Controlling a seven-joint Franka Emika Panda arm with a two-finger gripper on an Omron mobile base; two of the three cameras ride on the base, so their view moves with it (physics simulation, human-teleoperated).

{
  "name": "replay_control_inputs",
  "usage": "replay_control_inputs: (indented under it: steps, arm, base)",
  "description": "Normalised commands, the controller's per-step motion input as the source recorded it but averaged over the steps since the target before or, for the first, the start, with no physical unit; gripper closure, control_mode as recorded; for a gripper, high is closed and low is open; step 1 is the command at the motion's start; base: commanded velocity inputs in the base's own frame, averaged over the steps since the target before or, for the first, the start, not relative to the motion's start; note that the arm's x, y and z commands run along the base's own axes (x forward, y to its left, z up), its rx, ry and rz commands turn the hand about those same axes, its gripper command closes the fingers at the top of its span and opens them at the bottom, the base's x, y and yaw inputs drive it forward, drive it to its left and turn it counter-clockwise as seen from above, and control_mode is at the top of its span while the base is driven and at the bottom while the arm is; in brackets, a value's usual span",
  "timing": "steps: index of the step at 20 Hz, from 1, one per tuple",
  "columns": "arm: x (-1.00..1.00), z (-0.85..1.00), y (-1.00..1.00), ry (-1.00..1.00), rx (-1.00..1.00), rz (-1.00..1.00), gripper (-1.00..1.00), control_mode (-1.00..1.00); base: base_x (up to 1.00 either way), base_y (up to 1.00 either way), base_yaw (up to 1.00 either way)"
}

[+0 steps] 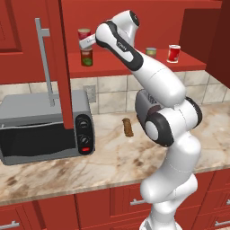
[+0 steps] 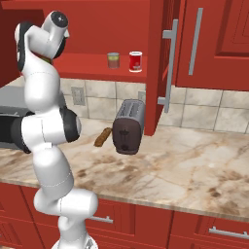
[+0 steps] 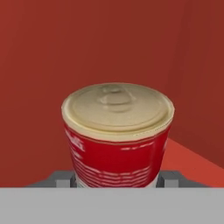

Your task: Stack two cans on top of the other two cans in the cabinet.

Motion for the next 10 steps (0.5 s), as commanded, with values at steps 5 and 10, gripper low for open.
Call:
replay_control_inputs:
  steps: [5, 10]
  arm:
    - [0.04, -0.08, 0.00, 0.02, 0.00, 0.00, -1.00, -1.00]
    - [0.04, -0.04, 0.00, 0.00, 0.00, 0.00, -1.00, -1.00]
  base:
    - [0.00, 0.00, 0.00]
    - [0.00, 0.00, 0.00]
